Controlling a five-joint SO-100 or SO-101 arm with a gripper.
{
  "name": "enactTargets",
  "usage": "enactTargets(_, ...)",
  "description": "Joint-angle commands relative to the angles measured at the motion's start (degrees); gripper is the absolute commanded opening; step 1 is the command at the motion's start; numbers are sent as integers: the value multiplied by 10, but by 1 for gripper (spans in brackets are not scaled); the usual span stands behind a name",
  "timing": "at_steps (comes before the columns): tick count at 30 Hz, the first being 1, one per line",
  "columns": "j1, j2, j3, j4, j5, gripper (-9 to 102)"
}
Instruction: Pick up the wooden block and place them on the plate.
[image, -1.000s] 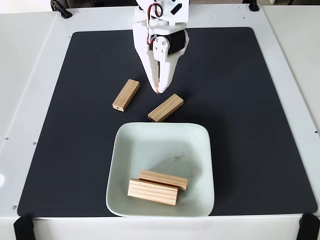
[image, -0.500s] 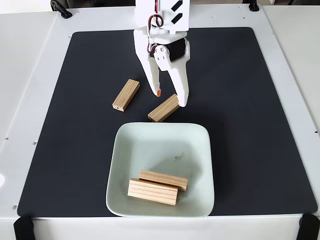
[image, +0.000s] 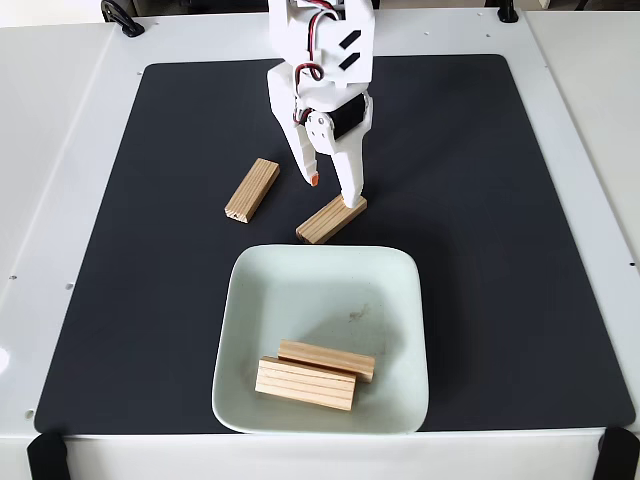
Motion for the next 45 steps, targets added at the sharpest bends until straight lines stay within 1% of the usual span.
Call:
enactTargets(1,-1,-6,-44,4,4,22)
enactTargets(7,-2,-32,-78,4,4,22)
enactTargets(25,-18,-46,-80,4,3,22)
enactTargets(29,-22,-47,-79,-24,4,22)
enactTargets(33,-23,-62,-80,-27,1,22)
enactTargets(41,-18,-115,-139,-25,4,22)
enactTargets(45,-16,-121,-142,-21,0,22)
